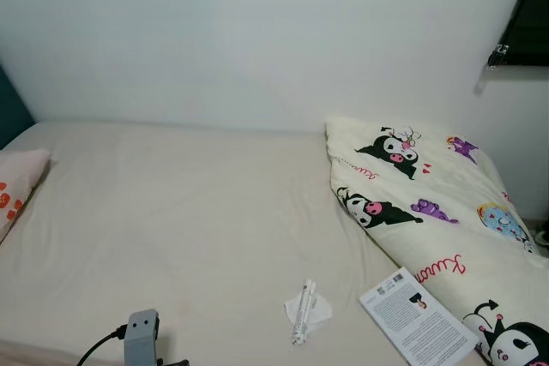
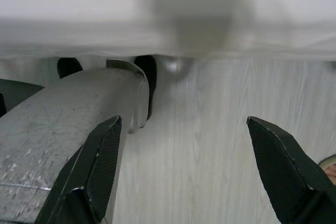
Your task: Clean up the room
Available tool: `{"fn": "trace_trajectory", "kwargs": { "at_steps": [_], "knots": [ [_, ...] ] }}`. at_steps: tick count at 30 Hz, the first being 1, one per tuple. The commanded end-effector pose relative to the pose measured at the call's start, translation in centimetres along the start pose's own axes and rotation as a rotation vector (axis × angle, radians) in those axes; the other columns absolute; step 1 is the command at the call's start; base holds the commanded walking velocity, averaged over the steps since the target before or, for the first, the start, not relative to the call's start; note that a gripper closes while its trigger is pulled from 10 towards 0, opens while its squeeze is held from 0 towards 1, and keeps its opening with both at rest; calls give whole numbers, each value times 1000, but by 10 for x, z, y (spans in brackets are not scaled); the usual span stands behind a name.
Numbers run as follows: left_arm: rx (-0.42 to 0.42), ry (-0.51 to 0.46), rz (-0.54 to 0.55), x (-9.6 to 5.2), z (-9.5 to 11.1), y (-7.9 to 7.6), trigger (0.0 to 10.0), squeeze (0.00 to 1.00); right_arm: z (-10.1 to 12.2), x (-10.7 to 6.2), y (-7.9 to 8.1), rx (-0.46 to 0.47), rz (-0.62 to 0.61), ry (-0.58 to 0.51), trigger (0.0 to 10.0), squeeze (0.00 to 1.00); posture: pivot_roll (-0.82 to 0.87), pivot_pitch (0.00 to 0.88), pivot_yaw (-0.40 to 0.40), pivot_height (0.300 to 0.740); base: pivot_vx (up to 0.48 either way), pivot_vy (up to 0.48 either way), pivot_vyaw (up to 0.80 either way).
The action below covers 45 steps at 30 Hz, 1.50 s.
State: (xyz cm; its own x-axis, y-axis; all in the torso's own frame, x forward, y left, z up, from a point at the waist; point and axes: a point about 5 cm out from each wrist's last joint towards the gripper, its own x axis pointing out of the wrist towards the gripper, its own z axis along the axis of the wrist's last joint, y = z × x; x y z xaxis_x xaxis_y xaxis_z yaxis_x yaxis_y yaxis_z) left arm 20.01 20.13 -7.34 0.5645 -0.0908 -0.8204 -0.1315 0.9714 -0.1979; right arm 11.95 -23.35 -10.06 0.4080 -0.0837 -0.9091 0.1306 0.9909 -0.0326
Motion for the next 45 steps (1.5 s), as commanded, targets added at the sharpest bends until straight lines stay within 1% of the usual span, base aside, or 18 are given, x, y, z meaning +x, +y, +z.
{"fn": "trace_trajectory", "kwargs": {
  "at_steps": [1,10,12,14,17,18,20,21,22,24,26,28,30,34,37,40,42,45],
  "knots": [
    [20,26,12,0,-4,2,10000,0,-3,0,1,5,-2,17,10000,0,-43,0,29,740,-480,0,0],
    [26,25,26,-1,-4,3,10000,0,3,0,-1,13,-29,-5,10000,0,-44,0,32,740,-83,0,0],
    [30,22,19,-1,-4,3,10000,0,9,1,-2,43,-44,-31,10000,0,-44,0,32,740,0,0,0],
    [30,22,19,-1,-4,3,10000,0,9,1,-2,43,-44,-31,10000,0,-44,0,32,740,0,0,0],
    [33,1,1,0,1,0,10000,0,23,1,-4,77,-62,-85,10000,0,-43,0,34,740,0,0,0],
    [33,1,1,0,1,0,10000,0,23,1,-4,77,-62,-85,10000,0,-43,0,34,740,0,0,0],
    [55,-39,-30,2,12,-6,10000,0,47,2,-5,82,-69,-159,10000,0,-43,0,34,740,0,0,0],
    [55,-39,-30,2,12,-6,10000,0,47,2,-5,82,-69,-159,10000,0,-43,0,34,740,0,0,0],
    [66,-49,-40,2,15,-8,10000,0,54,2,-4,82,-68,-180,10000,0,-44,0,34,740,0,0,0],
    [66,-49,-40,2,15,-8,10000,0,54,2,-4,82,-68,-180,10000,0,-44,0,34,740,0,0,0],
    [117,-69,-79,4,24,-19,10000,0,76,1,-2,72,-62,-247,10000,0,-43,0,33,740,0,-480,0],
    [117,-69,-79,4,24,-19,10000,0,76,1,-2,72,-62,-247,10000,0,-43,0,33,740,0,-480,0],
    [121,-102,-108,6,34,-31,10000,0,95,-1,2,61,-62,-304,10000,0,-48,0,33,740,0,-399,0],
    [102,-123,-143,8,41,-40,10000,0,104,-2,3,59,-66,-332,10000,0,-47,0,32,740,0,-82,0],
    [120,-144,-173,8,45,-46,10000,0,108,-3,3,58,-70,-345,10000,0,-47,0,29,740,0,0,0],
    [132,-226,-284,7,67,-66,10000,0,125,-6,3,61,-77,-406,10000,0,-43,0,23,740,0,0,0],
    [132,-226,-284,7,67,-66,10000,0,125,-6,3,61,-77,-406,10000,0,-43,0,23,740,0,0,0],
    [137,-282,-350,5,83,-79,10000,0,143,-10,3,43,-85,-459,10000,0,-43,0,23,735,0,0,0]
  ]
}}
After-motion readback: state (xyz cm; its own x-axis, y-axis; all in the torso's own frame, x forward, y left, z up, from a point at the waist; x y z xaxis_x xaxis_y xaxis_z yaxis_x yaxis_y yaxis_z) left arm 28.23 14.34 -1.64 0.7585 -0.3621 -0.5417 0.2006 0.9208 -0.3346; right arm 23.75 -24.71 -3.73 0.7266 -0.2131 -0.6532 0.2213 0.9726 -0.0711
